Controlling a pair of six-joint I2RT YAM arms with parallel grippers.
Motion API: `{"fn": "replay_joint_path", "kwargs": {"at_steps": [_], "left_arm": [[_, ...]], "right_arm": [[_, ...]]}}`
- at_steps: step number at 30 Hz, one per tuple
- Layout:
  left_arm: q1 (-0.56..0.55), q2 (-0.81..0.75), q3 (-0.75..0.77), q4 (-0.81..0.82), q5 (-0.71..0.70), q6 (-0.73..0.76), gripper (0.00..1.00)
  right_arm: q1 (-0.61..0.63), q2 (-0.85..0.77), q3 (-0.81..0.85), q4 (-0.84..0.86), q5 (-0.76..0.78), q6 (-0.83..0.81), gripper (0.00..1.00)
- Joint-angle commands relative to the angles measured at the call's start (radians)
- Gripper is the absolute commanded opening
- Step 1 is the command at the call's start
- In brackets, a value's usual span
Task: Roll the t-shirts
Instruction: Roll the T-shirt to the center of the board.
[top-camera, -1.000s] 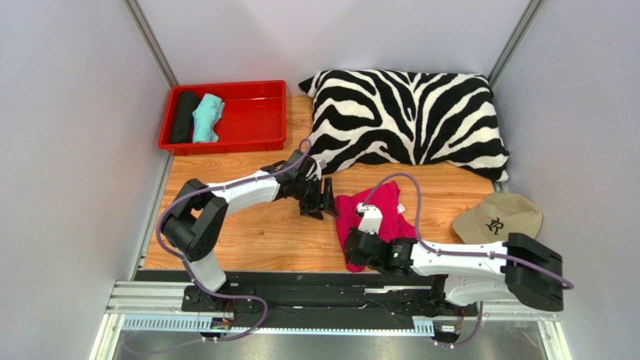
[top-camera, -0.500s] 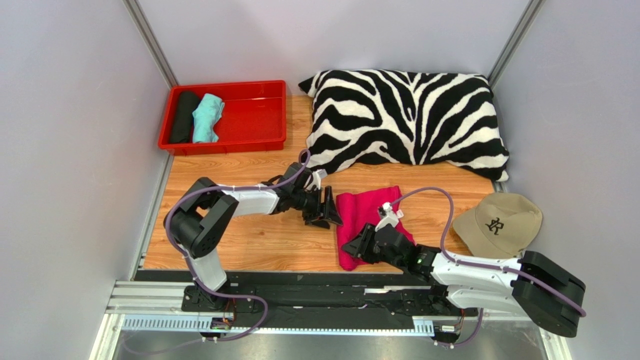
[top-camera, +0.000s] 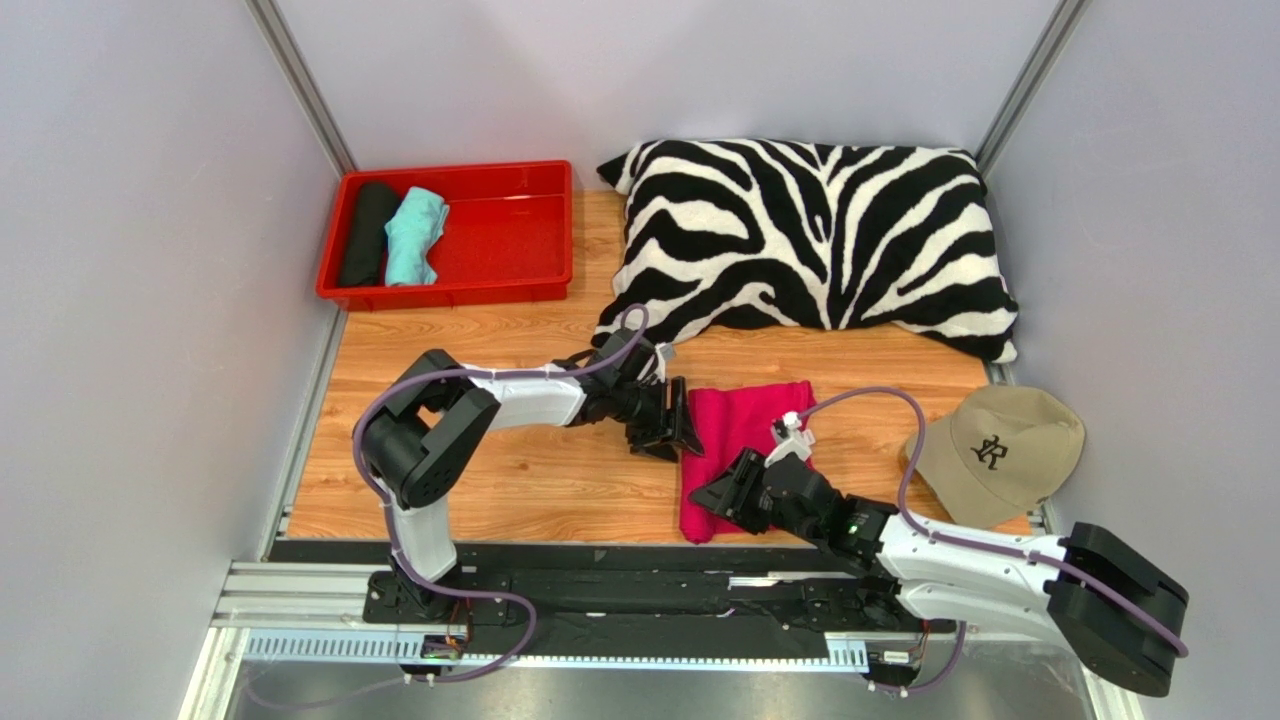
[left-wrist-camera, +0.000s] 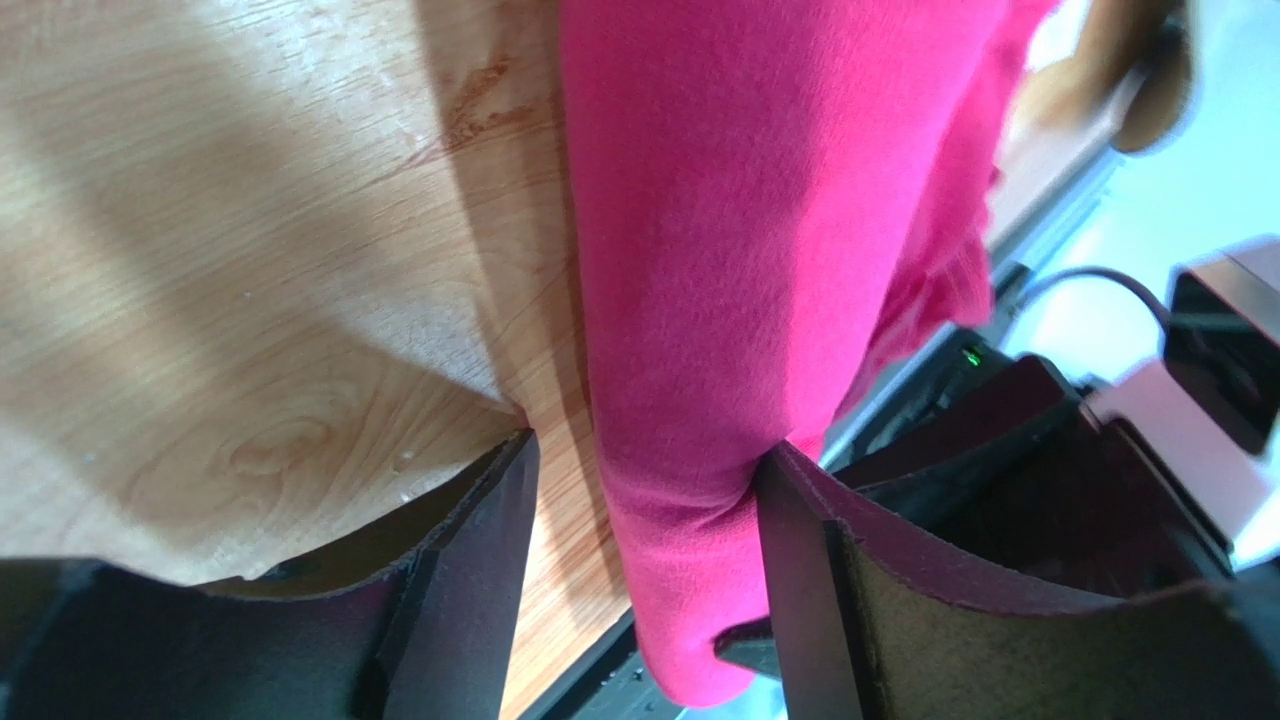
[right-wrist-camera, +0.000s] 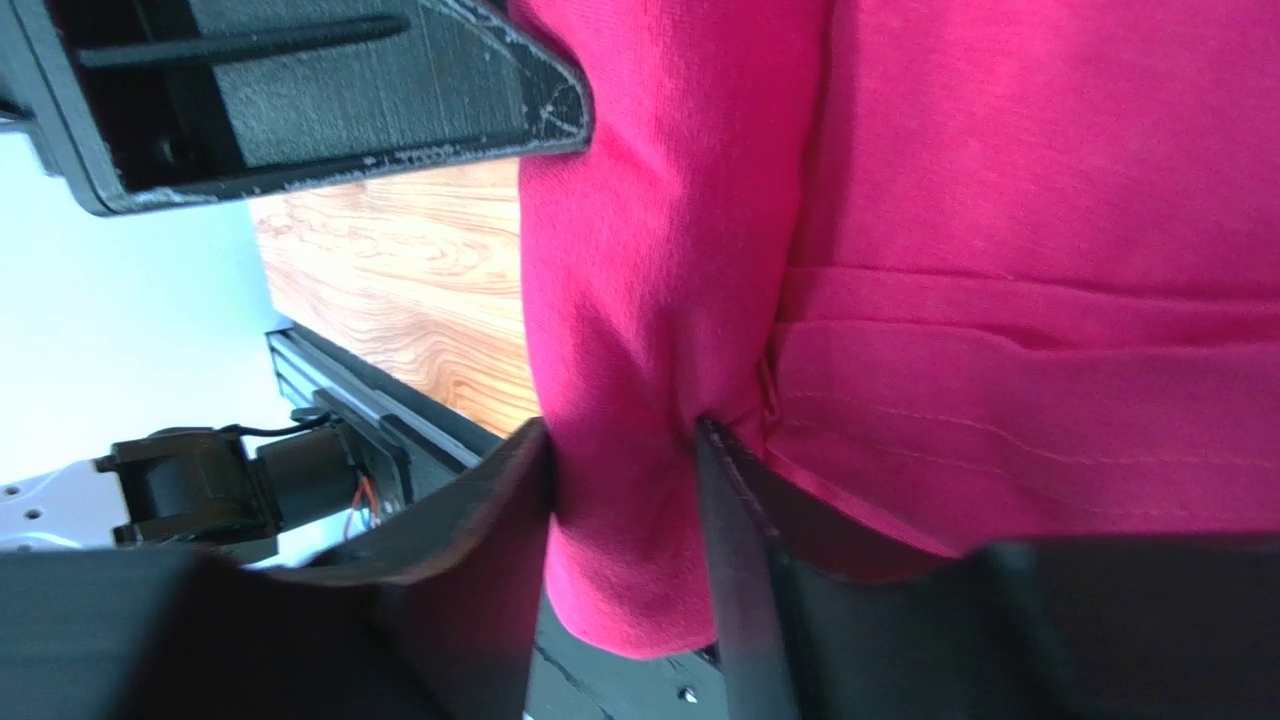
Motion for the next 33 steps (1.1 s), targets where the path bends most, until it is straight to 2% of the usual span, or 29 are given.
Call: {"fn": "replay_joint_path", "kwargs": {"at_steps": [1,6,14,18,23,33], "left_arm": [[-0.039,0.036,0.113,-0.222,-0.161,-0.01,0.62],[-0.073,0.062,0.187,-0.357,-0.241,-0.006,0.6],[-0.092,0.077,0.233,-0.427,-0.274,0.0,0.6],[-0.095,0.083,0.251,-0.447,-0.276,0.01,0.6],[-0.096,0.088,0.259,-0.458,-0.274,0.014,0.6],[-0.096,0.093,0.271,-0.472,-0.271,0.025,0.6]], "right_arm": [[0.002,-0.046,0.069,-0.233,0.037,-0.031,0.5],[0.005,-0.044,0.187,-0.477,0.109,-0.083,0.54],[0.1,0.058,0.376,-0.65,0.255,-0.14,0.57],[0.149,0.149,0.505,-0.736,0.325,-0.164,0.6],[0.211,0.343,0.646,-0.842,0.413,-0.194,0.64],[0.251,0.661,0.824,-0.997,0.463,-0.178,0.6]]}}
